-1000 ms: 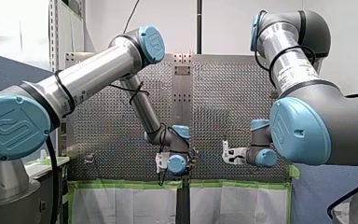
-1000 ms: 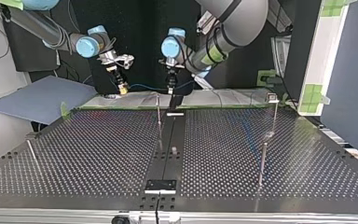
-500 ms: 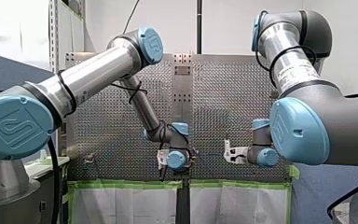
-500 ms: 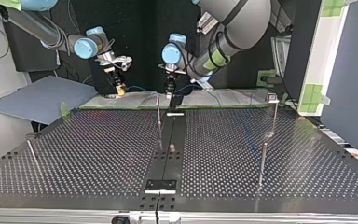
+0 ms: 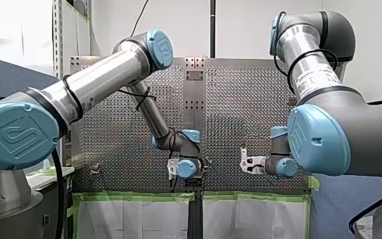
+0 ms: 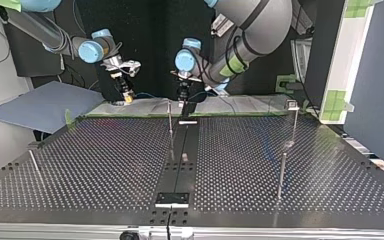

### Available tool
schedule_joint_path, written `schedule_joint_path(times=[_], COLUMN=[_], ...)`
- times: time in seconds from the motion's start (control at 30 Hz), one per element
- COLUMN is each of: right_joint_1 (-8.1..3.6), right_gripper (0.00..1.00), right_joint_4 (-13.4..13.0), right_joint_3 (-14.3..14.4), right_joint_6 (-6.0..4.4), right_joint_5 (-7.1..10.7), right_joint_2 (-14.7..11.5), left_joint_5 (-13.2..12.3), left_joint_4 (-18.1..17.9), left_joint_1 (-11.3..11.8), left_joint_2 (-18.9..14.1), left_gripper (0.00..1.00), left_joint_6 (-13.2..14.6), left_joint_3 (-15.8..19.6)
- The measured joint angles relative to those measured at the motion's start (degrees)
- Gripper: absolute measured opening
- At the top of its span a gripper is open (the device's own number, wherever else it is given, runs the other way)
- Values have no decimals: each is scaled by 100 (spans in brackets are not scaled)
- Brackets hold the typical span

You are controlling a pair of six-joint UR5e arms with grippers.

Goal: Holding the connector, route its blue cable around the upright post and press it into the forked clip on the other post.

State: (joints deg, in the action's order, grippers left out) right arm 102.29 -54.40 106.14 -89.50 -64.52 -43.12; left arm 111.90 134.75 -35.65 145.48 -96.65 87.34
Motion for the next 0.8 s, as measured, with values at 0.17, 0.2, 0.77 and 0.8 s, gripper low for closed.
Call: schedule_joint_path(times=[0.17,0.2,0.77,0.8], right_joint_1=[-4,-4,24,17], right_gripper=[0,0,0,0], right_joint_4=[-7,-8,-84,-88], right_joint_3=[-1,-3,-42,-49], right_joint_6=[-7,-7,-94,-115], right_joint_5=[2,4,-21,-28], right_joint_2=[0,0,5,6], left_joint_5=[-112,-130,-307,-310], left_joint_4=[7,6,287,318], left_joint_1=[52,59,206,215], left_joint_2=[7,7,231,234], left_gripper=[0,0,0,0], left_joint_6=[-51,-68,-298,-300], left_joint_3=[-5,-6,-442,-474])
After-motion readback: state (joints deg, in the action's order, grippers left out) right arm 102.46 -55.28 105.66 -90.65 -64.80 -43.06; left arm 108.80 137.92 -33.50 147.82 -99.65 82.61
